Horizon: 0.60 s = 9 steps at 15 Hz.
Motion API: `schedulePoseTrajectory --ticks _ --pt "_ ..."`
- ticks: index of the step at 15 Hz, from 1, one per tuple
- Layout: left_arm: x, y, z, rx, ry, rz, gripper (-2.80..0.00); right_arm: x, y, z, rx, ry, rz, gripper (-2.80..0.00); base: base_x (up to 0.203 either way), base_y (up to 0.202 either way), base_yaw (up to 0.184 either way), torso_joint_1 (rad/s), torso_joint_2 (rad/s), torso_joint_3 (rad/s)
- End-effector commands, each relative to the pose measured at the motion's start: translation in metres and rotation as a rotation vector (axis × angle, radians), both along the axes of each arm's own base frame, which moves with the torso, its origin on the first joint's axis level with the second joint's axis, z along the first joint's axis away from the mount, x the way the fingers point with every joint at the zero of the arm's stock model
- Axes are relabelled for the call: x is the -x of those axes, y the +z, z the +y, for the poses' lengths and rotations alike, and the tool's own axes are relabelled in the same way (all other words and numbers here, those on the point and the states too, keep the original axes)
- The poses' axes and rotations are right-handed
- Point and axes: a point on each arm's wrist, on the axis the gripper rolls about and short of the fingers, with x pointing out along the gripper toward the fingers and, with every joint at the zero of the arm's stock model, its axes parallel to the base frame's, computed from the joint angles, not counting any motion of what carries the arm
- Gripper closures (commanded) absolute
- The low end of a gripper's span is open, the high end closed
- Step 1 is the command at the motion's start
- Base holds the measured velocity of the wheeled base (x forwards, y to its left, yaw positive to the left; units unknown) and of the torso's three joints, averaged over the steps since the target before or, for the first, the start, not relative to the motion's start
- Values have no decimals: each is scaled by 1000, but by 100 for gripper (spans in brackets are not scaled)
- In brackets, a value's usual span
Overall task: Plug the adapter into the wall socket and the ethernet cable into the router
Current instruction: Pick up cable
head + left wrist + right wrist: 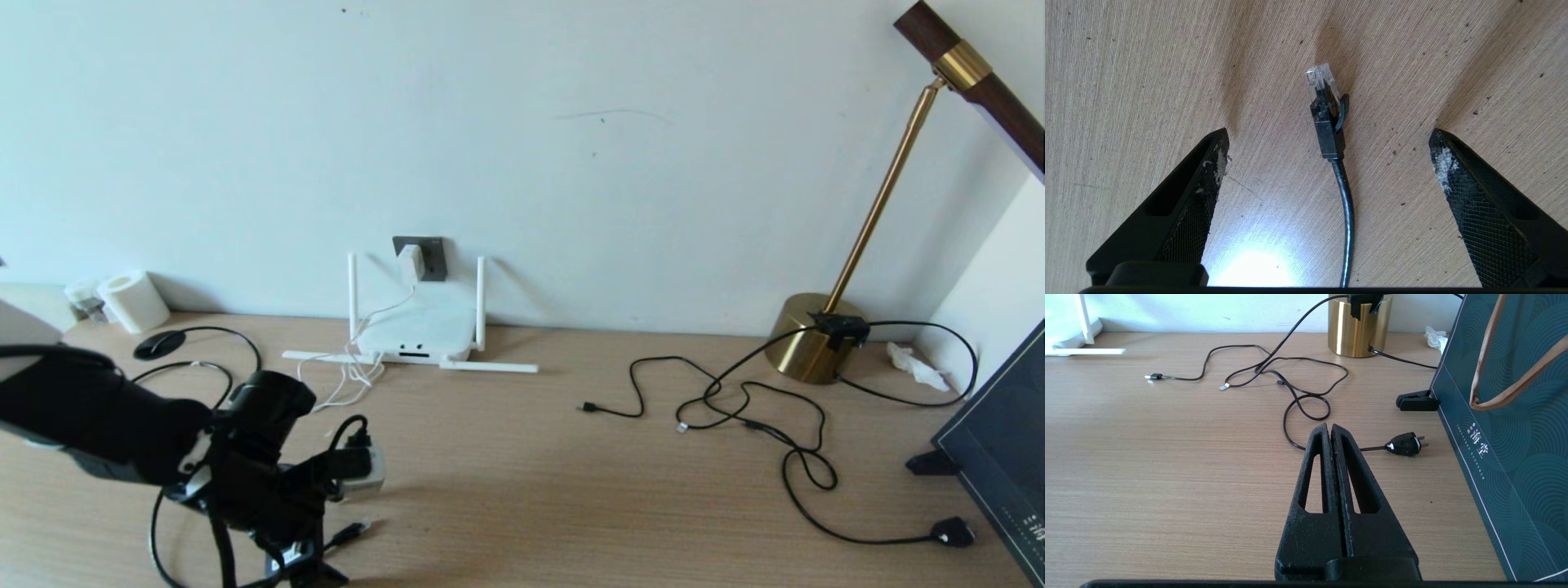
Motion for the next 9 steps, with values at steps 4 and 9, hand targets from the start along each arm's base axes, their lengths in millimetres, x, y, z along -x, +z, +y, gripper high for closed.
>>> schedulePoseTrajectory --ticks 4,9 --pt "4 -3 0 -5 -8 20 -280 0 0 0 0 0 0 0 0 0 0 0 0 0" --pt "12 -7 1 -6 -9 35 -280 0 0 0 0 0 0 0 0 0 0 0 0 0"
